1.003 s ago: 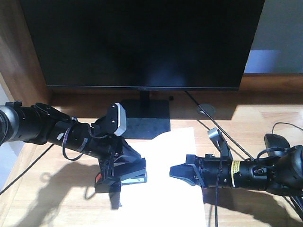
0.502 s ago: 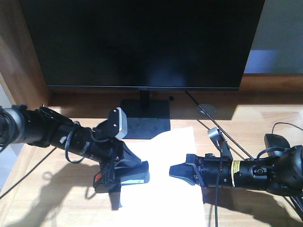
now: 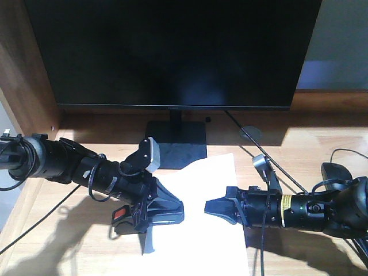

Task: Grab stapler and paper to desk for stapling
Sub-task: 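Slide the paper under the stapler with the right gripper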

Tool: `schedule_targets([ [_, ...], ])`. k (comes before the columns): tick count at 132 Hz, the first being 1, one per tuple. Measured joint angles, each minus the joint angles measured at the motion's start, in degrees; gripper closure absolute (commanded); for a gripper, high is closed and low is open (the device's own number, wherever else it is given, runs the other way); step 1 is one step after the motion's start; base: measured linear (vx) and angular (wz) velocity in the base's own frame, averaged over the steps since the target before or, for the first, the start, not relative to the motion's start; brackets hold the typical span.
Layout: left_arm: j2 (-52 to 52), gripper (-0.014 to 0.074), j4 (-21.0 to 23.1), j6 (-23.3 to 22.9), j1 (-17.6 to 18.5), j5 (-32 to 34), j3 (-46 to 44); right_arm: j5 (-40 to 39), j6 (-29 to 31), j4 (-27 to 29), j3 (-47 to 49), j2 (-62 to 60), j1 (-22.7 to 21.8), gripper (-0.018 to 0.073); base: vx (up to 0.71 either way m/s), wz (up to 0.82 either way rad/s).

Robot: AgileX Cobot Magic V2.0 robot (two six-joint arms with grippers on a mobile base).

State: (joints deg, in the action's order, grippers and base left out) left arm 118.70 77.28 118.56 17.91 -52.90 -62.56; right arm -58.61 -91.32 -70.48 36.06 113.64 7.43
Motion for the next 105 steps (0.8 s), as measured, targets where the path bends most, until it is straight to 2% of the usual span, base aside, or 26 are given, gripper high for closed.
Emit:
schedule_targets([
  [40,-0.59,0.0603,-0.29,0.00,0.06,-0.06,0.00,-0.07,0.00,0.00,0.00,0.00,0.00,0.0562,0.00,0.00],
  [81,-8.23,0.0603,-5.96,-0.05,0.30,4.15,0.80,-0.17,0.00,0.02,0.00,0.00,0.00,0.0562,0.00,0.00],
  [105,-13.89,0.0603,-6.51,-0.05,0.30,5.44,0.92,-0.86,0.00,0.07,0.00,0.00,0.00,0.0554,0.00,0.00],
])
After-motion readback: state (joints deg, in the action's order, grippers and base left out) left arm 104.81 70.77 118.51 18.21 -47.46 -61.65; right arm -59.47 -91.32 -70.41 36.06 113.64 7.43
